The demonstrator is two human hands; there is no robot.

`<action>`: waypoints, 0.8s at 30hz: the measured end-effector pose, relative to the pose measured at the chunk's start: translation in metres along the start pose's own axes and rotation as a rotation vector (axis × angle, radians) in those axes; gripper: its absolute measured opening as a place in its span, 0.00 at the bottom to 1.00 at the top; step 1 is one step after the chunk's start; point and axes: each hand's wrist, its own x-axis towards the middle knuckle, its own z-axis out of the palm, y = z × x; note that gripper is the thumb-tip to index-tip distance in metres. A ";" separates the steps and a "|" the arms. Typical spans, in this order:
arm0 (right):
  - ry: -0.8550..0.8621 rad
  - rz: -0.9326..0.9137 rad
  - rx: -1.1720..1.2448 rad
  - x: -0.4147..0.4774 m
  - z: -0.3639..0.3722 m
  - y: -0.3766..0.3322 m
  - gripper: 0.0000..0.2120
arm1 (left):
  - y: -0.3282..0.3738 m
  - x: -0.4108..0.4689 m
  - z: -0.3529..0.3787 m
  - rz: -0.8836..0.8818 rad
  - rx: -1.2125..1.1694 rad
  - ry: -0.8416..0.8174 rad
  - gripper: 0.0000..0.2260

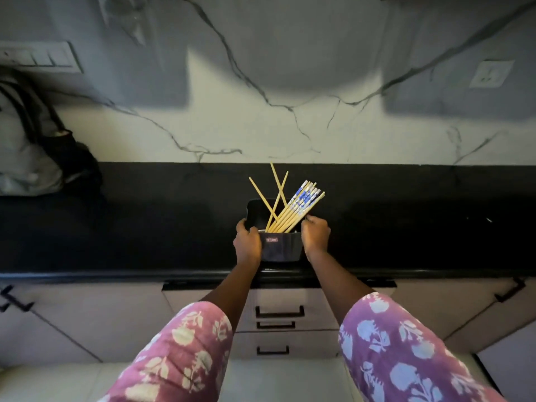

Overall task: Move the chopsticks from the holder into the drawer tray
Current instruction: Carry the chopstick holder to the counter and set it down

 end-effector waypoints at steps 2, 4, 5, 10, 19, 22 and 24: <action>-0.022 0.014 0.008 0.025 0.009 0.002 0.15 | 0.003 0.021 0.011 -0.018 0.010 0.012 0.21; -0.046 0.030 -0.001 0.045 0.018 0.002 0.15 | 0.006 0.038 0.020 -0.025 0.029 0.035 0.21; -0.054 0.035 -0.003 0.052 0.020 0.002 0.15 | 0.007 0.044 0.023 -0.029 0.032 0.042 0.21; -0.080 0.066 -0.010 0.085 0.033 0.002 0.16 | 0.014 0.070 0.037 -0.009 0.061 0.078 0.22; -0.070 0.042 0.021 0.093 0.035 0.006 0.16 | 0.008 0.068 0.049 0.107 0.104 0.155 0.25; 0.042 -0.052 -0.154 0.069 0.037 0.031 0.22 | -0.022 0.053 0.040 0.211 0.230 0.211 0.24; 0.100 -0.254 -0.337 0.044 0.037 0.059 0.23 | -0.053 0.040 0.030 0.317 0.421 0.194 0.23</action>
